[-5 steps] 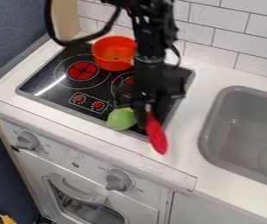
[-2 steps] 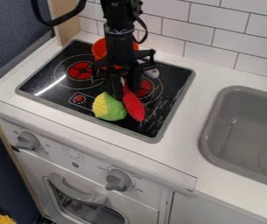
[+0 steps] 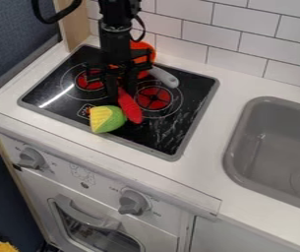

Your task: Take the red fork and put it on the left burner

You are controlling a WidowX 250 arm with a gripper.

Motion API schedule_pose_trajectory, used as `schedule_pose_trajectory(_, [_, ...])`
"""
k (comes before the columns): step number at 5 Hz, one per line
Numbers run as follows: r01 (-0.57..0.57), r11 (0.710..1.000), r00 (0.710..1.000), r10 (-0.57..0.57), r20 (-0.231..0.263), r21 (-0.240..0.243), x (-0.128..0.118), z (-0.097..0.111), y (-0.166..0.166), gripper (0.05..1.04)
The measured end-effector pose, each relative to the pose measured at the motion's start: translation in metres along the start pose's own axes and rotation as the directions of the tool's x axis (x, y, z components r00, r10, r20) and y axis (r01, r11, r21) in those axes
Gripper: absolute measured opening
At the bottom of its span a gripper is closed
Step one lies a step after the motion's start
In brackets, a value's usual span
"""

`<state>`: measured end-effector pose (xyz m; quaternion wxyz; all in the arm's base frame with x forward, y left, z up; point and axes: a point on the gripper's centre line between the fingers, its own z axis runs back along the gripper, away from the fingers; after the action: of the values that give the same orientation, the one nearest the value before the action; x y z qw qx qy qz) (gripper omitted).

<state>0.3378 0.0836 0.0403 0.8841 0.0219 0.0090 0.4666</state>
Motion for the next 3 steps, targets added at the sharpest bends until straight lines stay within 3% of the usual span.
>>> schedule_pose_trajectory(1, [-0.040, 0.999, 0.999, 0.040, 0.026, 0.013, 0.015, 0.002, 0.010, 0.327])
schedule_pose_trajectory(3, [-0.149, 0.989, 0.987, 0.149, 0.056, -0.014, 0.054, 0.009, 0.027, 0.327])
